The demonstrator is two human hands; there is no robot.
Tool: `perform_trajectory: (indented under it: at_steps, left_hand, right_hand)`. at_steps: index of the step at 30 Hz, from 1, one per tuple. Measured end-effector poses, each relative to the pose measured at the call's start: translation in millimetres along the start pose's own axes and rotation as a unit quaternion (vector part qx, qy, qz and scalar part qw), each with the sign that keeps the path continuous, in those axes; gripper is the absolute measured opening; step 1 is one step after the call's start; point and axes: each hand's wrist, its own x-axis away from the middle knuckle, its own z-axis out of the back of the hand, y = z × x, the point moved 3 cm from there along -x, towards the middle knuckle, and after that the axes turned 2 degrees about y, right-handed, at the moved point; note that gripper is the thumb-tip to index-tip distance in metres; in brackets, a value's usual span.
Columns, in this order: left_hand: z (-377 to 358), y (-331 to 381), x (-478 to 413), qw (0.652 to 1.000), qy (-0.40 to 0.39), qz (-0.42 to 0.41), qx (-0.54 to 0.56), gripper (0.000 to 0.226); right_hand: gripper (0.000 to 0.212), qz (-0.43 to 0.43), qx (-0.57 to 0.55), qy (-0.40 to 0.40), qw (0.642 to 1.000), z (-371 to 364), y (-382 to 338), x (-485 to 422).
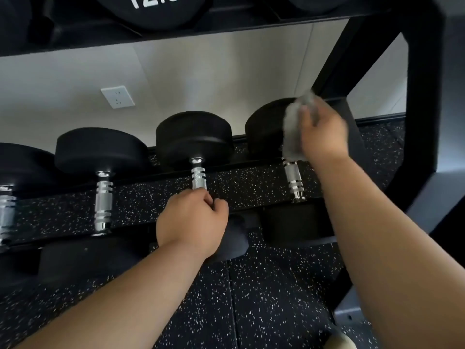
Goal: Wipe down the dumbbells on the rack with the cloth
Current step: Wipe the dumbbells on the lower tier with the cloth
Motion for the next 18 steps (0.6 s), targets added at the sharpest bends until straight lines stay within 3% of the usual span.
perform_trajectory:
  at_steps: [2, 3, 5, 7, 8, 10, 15, 18]
  left_hand:
    - [0.0, 0.7, 0.1, 1.000, 0.006, 0.002, -0.008, 0.026]
    - [0.1, 0.5, 0.0, 1.000, 0.007, 0.002, -0.012, 0.026]
    - [-0.3, 0.2, 0.4, 1.000, 0.005, 0.000, -0.016, 0.026]
    - [-0.3, 0.1, 1.0, 1.000, 0.001, 0.000, -0.014, 0.026]
    - [0.0, 0.5, 1.3, 1.000, 0.001, 0.002, -0.011, 0.026]
    - [0.9, 1.4, 1.8, 1.000, 0.001, 0.008, -0.003, 0.026]
    - [2.4, 3.4, 2.3, 1.000, 0.000, 0.006, -0.004, 0.026]
    - [3.0, 3.9, 2.7, 1.000, 0.000, 0.002, -0.011, 0.027]
  right_hand:
    - [0.042, -0.135, -0.011, -0.001, 0.991, 4.2, 14.9, -1.0]
    - [0.043, -0.133, -0.006, 0.000, 0.991, 2.7, 12.7, -0.4]
    - [0.043, -0.001, 0.032, 0.007, 0.999, -4.3, -11.1, 4.3]
    - [0.043, 0.185, 0.112, -0.003, 0.976, -19.8, -36.5, 16.2]
    - [0.044, 0.237, 0.155, -0.013, 0.959, -27.0, -42.5, 21.7]
    - [0.044, 0.264, 0.187, -0.026, 0.946, -32.0, -40.9, 24.6]
    - [0.046, 0.161, 0.086, 0.055, 0.982, -22.2, -23.4, 7.8]
    - [0.043, -0.020, -0.041, 0.047, 0.998, -11.5, -10.3, 2.3]
